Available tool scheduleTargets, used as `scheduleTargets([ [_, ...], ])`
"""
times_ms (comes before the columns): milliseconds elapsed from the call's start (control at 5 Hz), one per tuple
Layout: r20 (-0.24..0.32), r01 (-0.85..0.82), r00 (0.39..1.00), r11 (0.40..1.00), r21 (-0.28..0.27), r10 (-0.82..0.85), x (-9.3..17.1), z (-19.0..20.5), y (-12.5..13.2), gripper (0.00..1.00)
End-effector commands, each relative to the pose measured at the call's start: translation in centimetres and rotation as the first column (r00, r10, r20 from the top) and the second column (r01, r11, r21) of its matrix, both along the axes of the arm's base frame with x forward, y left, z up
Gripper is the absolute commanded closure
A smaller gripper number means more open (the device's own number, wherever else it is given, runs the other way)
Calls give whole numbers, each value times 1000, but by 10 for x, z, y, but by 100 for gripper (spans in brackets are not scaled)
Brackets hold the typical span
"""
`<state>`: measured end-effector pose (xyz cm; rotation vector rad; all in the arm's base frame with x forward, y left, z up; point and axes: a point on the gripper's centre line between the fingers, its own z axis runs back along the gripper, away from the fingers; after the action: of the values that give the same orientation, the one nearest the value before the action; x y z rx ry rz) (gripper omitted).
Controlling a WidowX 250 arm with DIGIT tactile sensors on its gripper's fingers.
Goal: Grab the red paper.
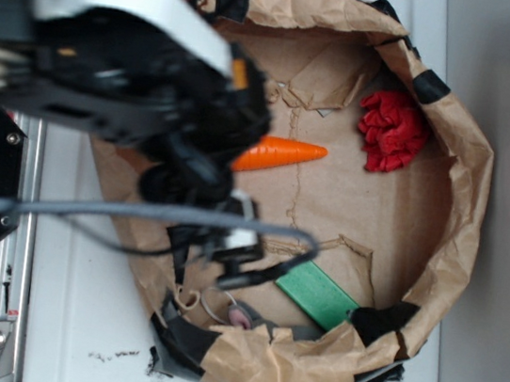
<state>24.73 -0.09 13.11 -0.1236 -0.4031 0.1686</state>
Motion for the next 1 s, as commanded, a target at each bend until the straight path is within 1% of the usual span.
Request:
scheduleTargets([
  [0, 106, -134, 985, 990, -50, 138, 68, -32, 30, 0],
  [200, 104, -183, 976, 981, -68, 189, 86, -53, 28, 0],
  [400, 132, -210, 967, 975, -71, 218, 103, -53, 22, 0],
  [600, 179, -184, 966, 982, -36, 188, 119, -51, 11, 0],
  [800, 179, -135, 977, 984, 119, 113, 122, -62, 4, 100],
])
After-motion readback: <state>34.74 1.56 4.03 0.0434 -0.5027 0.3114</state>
